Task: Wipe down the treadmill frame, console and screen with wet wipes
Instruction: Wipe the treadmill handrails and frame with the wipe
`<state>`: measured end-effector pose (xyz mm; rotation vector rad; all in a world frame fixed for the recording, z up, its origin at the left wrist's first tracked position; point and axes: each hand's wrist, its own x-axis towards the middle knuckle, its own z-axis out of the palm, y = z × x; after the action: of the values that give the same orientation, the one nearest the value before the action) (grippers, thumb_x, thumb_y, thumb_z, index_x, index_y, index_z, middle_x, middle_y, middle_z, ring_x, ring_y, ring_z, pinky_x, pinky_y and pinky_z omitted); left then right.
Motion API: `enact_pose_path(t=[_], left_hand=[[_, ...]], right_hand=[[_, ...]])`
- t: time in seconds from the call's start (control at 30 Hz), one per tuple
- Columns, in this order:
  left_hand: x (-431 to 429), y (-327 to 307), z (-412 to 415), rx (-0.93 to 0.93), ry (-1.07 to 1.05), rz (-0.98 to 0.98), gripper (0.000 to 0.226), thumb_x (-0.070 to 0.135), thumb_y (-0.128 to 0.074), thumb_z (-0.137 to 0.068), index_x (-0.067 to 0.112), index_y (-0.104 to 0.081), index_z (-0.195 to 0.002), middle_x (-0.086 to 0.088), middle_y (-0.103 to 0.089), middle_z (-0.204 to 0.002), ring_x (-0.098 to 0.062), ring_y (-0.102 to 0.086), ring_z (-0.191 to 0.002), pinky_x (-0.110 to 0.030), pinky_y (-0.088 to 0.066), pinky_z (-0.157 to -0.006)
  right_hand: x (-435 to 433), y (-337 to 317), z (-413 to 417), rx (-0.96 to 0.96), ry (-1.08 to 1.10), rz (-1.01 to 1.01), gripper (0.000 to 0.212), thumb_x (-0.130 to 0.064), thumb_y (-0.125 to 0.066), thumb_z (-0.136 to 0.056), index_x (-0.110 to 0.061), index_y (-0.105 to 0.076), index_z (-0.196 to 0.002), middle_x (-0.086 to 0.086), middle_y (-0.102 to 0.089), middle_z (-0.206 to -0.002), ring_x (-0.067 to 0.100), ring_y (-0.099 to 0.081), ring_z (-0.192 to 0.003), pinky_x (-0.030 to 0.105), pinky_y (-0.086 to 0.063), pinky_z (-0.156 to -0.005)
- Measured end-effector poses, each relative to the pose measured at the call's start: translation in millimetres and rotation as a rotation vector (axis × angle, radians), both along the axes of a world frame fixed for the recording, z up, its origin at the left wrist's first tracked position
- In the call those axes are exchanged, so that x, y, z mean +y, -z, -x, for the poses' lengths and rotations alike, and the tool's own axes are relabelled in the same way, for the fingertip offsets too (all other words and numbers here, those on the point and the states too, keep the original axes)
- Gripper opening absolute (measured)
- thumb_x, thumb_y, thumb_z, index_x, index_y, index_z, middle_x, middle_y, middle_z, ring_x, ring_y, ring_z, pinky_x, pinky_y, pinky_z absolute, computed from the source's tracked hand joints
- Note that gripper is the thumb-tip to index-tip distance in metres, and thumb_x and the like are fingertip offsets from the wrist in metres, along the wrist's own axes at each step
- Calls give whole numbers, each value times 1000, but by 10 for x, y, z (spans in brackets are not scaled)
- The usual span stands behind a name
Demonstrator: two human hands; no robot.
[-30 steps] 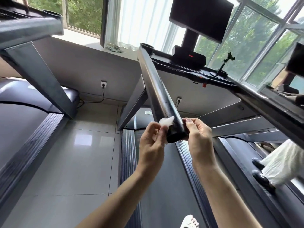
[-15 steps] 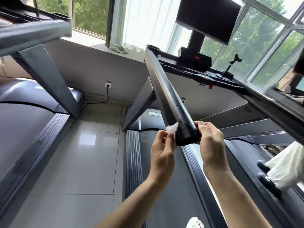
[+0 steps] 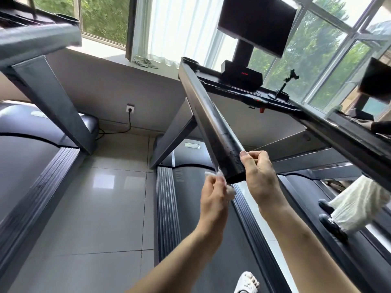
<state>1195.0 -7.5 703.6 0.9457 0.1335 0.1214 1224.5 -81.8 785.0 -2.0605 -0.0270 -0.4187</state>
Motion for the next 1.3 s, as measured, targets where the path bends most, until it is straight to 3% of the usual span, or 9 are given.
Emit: enact_pose_path(t=[0.2, 0.4, 0.5, 0.6, 0.7, 0.83, 0.97, 1.1, 1.3], left_hand=[[137, -100, -372, 18, -118, -219, 30, 30, -43, -110, 18, -51, -85, 3, -55, -77, -11, -50, -70, -27, -42, -68], [341, -281, -936, 151, -160, -157, 27, 32, -47, -108, 10, -55, -94, -1, -59, -83, -17, -56, -80, -30, -46, -70], [196, -153, -607, 69, -216, -206, 24, 29, -50, -107, 12, -56, -92, -1, -60, -82, -16, -56, -76, -39, -49, -75], [179, -59, -175, -107, -177, -147, 14, 5, -52, -104, 13, -63, -101, -1, -63, -86, -8, -56, -75, -22, -48, -73], [317, -16, -191, -164, -161, -138, 10, 1, -63, -98, 9, -69, -98, -4, -68, -83, -6, -59, -69, -17, -48, -67], [486, -56, -562, -161, -15, 38, 11, 6, -72, -91, 11, -63, -94, 0, -62, -70, -8, -53, -60, -22, -47, -68], [572, 10, -994, -86, 57, 189, 7, 2, -62, -97, 9, -61, -97, -3, -61, -75, -13, -58, -70, -26, -51, -74], [613, -27, -1333, -17, 174, 349, 9, 8, -56, -102, 14, -58, -95, 5, -66, -72, -5, -63, -63, -19, -54, -60], [761, 90, -747, -109, 371, 93, 10, 10, -68, -93, 7, -62, -100, -7, -67, -84, -13, -64, -75, -26, -53, -78]], right_hand=[[36, -18, 32, -28, 47, 88, 22, -31, -51, -105, -9, -56, -108, 10, -64, -109, 21, -58, -95, 29, -41, -78], [23, 6, 15, -39, 49, 143, 22, -35, -48, -105, -14, -54, -103, 7, -62, -107, 21, -55, -99, 27, -35, -79], [-2, 22, -1, -65, 25, 111, 28, -42, -47, -99, -15, -55, -101, 6, -63, -105, 21, -57, -100, 30, -40, -84], [12, 37, -1, -71, 26, 80, 19, -35, -50, -103, -17, -56, -98, 5, -64, -102, 20, -58, -97, 29, -38, -80], [46, 73, 12, -112, 45, 41, 29, -44, -44, -93, -18, -55, -95, 2, -63, -97, 17, -56, -93, 26, -36, -78], [42, 90, 11, -166, 45, 13, 28, -43, -44, -91, -18, -55, -94, 3, -62, -91, 15, -55, -84, 27, -38, -75], [82, 179, -15, -245, 84, -48, 18, -31, -45, -91, -17, -55, -87, -1, -59, -79, 12, -51, -73, 22, -37, -67], [158, 250, -105, -413, 170, -89, 25, -25, -40, -87, -8, -59, -85, 4, -58, -76, 22, -52, -73, 33, -38, -65], [286, 327, -154, -477, 288, -249, 30, -17, -37, -85, -4, -64, -85, 10, -65, -82, 30, -60, -81, 42, -48, -69]])
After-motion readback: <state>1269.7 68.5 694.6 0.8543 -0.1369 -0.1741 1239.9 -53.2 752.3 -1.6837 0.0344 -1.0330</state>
